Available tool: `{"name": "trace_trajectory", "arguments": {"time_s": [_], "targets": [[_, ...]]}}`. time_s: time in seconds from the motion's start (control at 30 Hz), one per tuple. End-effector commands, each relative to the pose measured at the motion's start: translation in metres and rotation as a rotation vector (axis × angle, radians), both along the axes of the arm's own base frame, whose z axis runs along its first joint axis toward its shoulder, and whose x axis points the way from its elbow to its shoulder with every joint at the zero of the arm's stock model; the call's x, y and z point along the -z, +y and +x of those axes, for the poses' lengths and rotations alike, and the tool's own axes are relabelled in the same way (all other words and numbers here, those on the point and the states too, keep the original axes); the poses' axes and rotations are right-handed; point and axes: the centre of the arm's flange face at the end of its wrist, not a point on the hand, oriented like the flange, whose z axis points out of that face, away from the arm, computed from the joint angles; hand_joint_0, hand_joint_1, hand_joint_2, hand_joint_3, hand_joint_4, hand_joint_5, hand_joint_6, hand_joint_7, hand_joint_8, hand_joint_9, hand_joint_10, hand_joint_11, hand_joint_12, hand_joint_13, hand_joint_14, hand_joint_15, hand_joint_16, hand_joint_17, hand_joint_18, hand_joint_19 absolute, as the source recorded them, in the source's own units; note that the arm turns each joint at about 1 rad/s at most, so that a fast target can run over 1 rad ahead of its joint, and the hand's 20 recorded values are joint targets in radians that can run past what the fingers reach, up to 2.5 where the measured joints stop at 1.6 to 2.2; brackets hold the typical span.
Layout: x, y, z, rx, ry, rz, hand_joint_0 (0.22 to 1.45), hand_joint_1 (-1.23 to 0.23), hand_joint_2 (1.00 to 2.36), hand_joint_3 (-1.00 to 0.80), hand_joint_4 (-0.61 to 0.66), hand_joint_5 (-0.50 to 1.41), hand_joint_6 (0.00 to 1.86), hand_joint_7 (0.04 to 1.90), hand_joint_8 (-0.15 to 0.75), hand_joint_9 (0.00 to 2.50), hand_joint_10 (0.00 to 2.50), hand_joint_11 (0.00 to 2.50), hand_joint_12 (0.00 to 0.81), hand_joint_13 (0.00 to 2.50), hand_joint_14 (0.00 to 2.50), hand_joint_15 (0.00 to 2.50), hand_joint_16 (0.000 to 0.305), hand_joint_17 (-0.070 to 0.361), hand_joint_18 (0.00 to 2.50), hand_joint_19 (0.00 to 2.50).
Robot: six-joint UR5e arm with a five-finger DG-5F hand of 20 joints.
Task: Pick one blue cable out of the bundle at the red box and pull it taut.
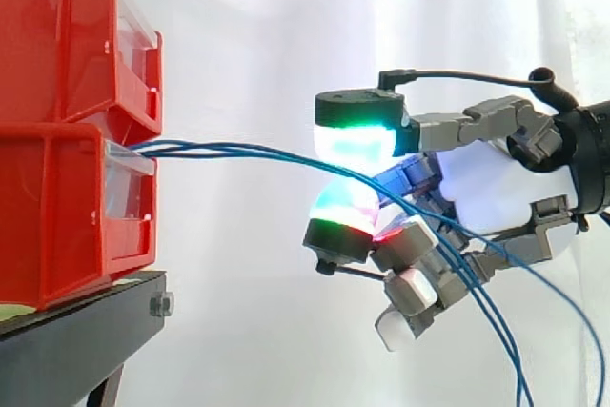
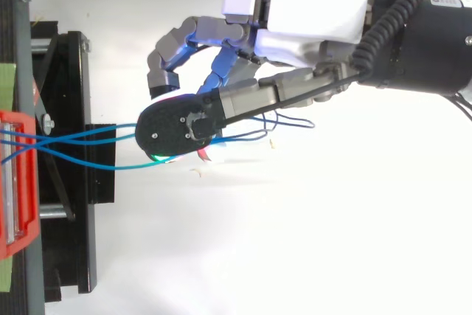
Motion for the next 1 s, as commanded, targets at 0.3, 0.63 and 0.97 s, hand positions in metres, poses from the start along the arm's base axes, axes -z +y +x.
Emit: {"name": "trace_trajectory", "arguments": {"time_s": [0.3,0.63,0.97], "targets": [[0.0007,0.0000,0.0001,0.000,0.001,0.000,0.64,-0.73,1.02,-0.06,0.18,-0.17,0.94,1.06,0.394,1.10,0.01,1.25,0.407,0.94,0.02,0.72,0.059,0.132,0.66,0.45],[0.0001,-0.0001,-0.0010,0.000,0.007,0.000,0.63,-0.74,1.02,-0.16,0.20,-0.18,0.94,1.02,0.378,1.06,0.01,1.25,0.387,0.90,0.02,0.73,0.057,0.128,0.62,0.47],[0.0013,0.0021,-0.0027,-0.003,0.024,0.000,0.58,-0.66,1.01,-0.27,0.20,-0.17,0.92,1.07,0.368,1.07,0.01,1.23,0.391,0.89,0.02,0.73,0.056,0.126,0.60,0.49]]}}
